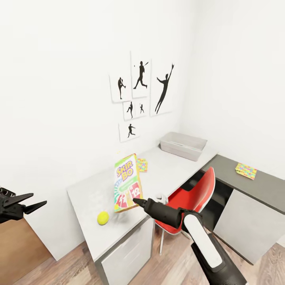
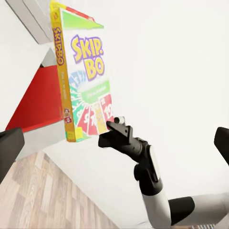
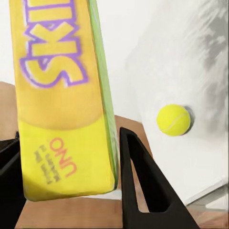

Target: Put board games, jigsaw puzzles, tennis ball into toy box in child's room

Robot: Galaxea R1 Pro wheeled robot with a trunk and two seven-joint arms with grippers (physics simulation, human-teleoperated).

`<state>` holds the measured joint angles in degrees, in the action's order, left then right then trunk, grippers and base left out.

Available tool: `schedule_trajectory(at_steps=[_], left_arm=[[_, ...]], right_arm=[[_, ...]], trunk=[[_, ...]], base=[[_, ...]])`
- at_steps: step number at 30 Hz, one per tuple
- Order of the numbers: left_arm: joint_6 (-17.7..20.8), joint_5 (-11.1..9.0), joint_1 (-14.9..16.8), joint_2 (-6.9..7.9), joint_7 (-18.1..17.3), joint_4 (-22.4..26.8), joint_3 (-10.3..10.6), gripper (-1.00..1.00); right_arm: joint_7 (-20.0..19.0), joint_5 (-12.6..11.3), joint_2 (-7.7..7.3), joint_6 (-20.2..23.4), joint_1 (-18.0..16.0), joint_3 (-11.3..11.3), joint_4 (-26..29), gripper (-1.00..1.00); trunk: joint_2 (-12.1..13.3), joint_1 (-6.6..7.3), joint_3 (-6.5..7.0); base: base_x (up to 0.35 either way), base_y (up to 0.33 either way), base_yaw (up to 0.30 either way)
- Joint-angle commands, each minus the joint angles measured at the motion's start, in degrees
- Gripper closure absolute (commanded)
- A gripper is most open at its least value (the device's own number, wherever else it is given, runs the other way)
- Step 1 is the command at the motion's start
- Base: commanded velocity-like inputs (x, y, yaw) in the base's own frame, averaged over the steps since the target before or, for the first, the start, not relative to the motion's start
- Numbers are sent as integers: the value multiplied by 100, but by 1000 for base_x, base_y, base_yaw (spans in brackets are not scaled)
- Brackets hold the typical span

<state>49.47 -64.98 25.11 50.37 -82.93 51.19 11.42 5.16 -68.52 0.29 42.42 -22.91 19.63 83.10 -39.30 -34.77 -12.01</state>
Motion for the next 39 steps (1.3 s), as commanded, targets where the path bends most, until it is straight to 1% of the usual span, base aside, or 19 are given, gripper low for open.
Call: schedule_trajectory(at_steps=[1, 3, 5, 6, 7, 8, 10, 11, 13, 14, 16, 19, 24, 26, 30, 39], left_arm=[[58, -33, 11, 8, -22, 2, 34, -100], [56, -33, 11, 8, -17, 47, 37, -100], [50, -33, 13, 8, -15, 190, 63, -100], [42, -33, 12, 8, -14, 312, 75, -100], [34, -33, 12, 11, -13, 375, 80, -100], [25, -33, 11, 10, -13, 419, 83, -100], [9, -33, 11, 10, -13, 476, 91, -100], [3, -33, 11, 9, -13, 511, 93, -100], [-3, -28, 11, 10, -13, 597, 96, -100], [-4, -27, 11, 11, -13, 632, 96, -100], [-6, -25, 11, 10, -12, 672, 97, -100], [-7, -24, 11, 10, -9, 696, 97, -100], [-8, 12, 11, 8, -12, 707, 86, -100], [-15, 35, 11, 8, -13, 708, 73, -100], [-16, 37, 11, 8, -13, 708, 70, -100], [-25, 38, 11, 8, -13, 708, 71, -100]], right_arm=[[152, -83, -11, 269, 3, -170, 179, 100], [241, -103, -24, 830, 29, -577, 389, 100], [277, -122, -29, 1358, 54, -1055, 485, 100], [290, -140, -38, 1599, 70, -1382, 533, 100], [291, -173, -63, 1692, 82, -1575, 571, 100], [292, -226, -110, 1755, 83, -1715, 608, 100], [287, -462, -292, 1758, 80, -1853, 662, 100], [284, -629, -378, 1758, 80, -1880, 675, 100], [265, -931, -473, 1758, 78, -1911, 689, 100], [256, -1020, -496, 1758, 79, -1922, 693, 100], [247, -1115, -521, 1758, 83, -1932, 697, 100], [238, -1164, -528, 1758, 81, -1935, 698, 100], [232, -1179, -529, 1758, 81, -1946, 699, 100], [76, -1180, -524, 1758, 82, -1951, 699, 100], [-85, -1169, -536, 1758, 84, -1953, 699, 100], [-136, -1156, -538, 1758, 84, -1954, 698, 100]], trunk=[[34, 21, 9], [114, 65, 45], [194, 108, 81], [234, 130, 99], [274, 152, 116], [315, 174, 134], [395, 218, 170], [435, 240, 188], [515, 284, 224], [555, 306, 242], [635, 350, 278], [756, 416, 332], [956, 526, 422], [1036, 570, 458], [1197, 658, 529], [1558, 855, 691]], base=[[0, 0, 0], [0, 0, 0], [0, 0, 0], [-41, 0, 0], [-100, 0, 0], [-164, 0, 0], [-241, 0, 0], [-284, 0, 0], [-291, 0, 0], [-196, 0, 0], [-103, 0, 0], [-39, 0, 0], [-8, 0, 0], [0, 0, 0], [0, 0, 0], [0, 0, 0]])
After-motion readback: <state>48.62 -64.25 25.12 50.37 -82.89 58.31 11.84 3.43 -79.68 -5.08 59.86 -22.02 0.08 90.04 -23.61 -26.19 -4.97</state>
